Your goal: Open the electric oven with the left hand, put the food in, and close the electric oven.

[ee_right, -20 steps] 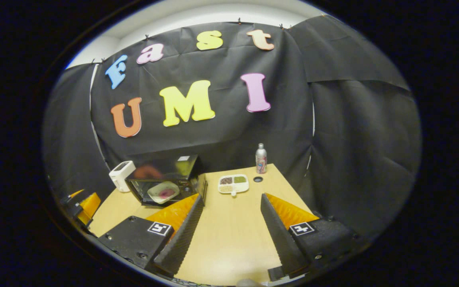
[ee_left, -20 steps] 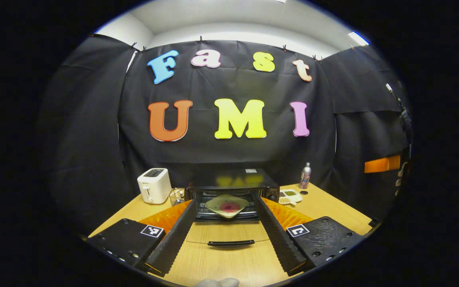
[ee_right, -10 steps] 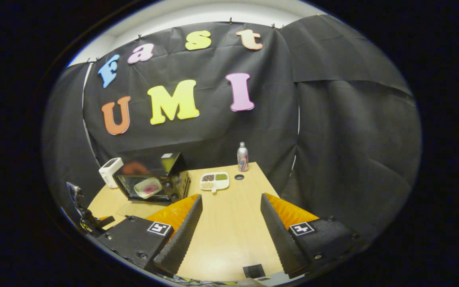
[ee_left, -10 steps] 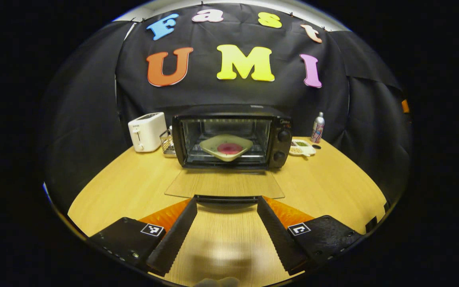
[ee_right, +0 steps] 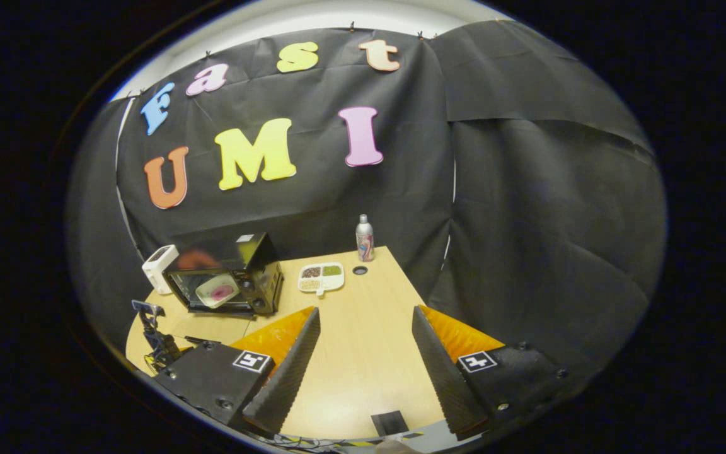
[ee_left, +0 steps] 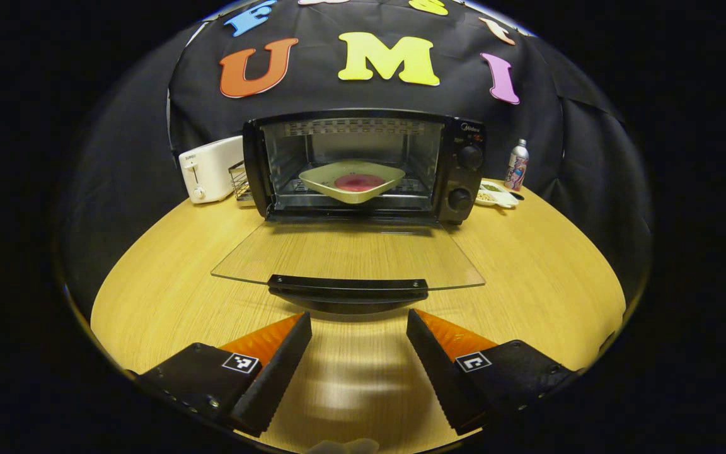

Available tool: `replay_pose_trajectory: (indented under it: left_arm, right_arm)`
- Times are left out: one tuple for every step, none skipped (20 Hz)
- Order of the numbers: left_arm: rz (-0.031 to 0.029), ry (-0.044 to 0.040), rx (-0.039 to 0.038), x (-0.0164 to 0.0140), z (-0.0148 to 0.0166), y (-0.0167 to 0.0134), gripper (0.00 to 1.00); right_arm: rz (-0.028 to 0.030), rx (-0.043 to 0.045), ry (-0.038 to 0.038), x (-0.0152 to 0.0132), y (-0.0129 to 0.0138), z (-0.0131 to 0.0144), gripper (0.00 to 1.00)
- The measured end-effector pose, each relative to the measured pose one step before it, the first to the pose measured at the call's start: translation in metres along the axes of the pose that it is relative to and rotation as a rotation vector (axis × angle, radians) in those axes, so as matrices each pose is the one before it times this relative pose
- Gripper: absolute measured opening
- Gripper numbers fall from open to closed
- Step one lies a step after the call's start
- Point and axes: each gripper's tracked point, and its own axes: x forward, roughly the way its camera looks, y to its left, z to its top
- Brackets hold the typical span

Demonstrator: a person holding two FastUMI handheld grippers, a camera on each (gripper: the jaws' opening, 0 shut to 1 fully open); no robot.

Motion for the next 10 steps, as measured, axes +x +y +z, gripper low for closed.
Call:
replay_pose_trajectory:
  left_arm:
    - [0.00183, 0.02203, -0.00067, 0.00644, -0.00457, 0.00303, 0.97]
    - [-0.00040, 0.01485, -0.00075, 0.00482, -0.00259, 0.00173, 0.97]
    - [0.00188, 0.00344, 0.00214, 0.00429, -0.00055, 0.00170, 0.97]
    - [0.00275, 0.00072, 0.00588, 0.00349, 0.00047, 0.00241, 0.97]
    - [-0.00192, 0.00200, 0.00505, 0.00215, -0.00043, 0.00105, 0.97]
    - [-0.00391, 0.00648, 0.00373, 0.00087, 0.00060, -0.00047, 0.97]
    - [-0.00306, -0.00100, 0.00614, 0.00103, 0.00171, -0.00003, 0.98]
    - [-0.00144, -0.00991, 0.00941, -0.00068, 0.00336, 0.00012, 0.97]
    - [0.00129, -0.01032, 0.00651, -0.00182, 0.00393, 0.00020, 0.97]
    - [-0.00059, -0.00897, -0.00079, -0.00129, 0.00480, 0.00025, 0.97]
  right_arm:
    - [-0.00261, 0.00377, 0.00420, 0.00105, -0.00027, -0.00190, 0.93]
    - [-0.00291, 0.00308, 0.00070, 0.00006, 0.00067, -0.00082, 0.93]
    - [-0.00573, 0.00560, -0.00279, 0.00014, -0.00089, -0.00083, 0.93]
    - [-0.00522, 0.00732, -0.00074, -0.00026, -0.00069, -0.00015, 0.93]
    - [0.00012, 0.00574, 0.00217, -0.00060, 0.00144, -0.00218, 0.92]
    - [0.00029, -0.00013, 0.00400, -0.00059, 0.00109, -0.00155, 0.94]
    - [-0.00227, -0.00491, 0.00088, 0.00048, 0.00012, -0.00199, 0.94]
    - [-0.00269, -0.00240, -0.00157, -0.00040, -0.00108, -0.00005, 0.93]
    - [0.00107, 0.00112, -0.00219, 0.00022, -0.00001, 0.00087, 0.93]
    - [0.00063, 0.00425, 0.00001, -0.00011, 0.00093, 0.00060, 0.93]
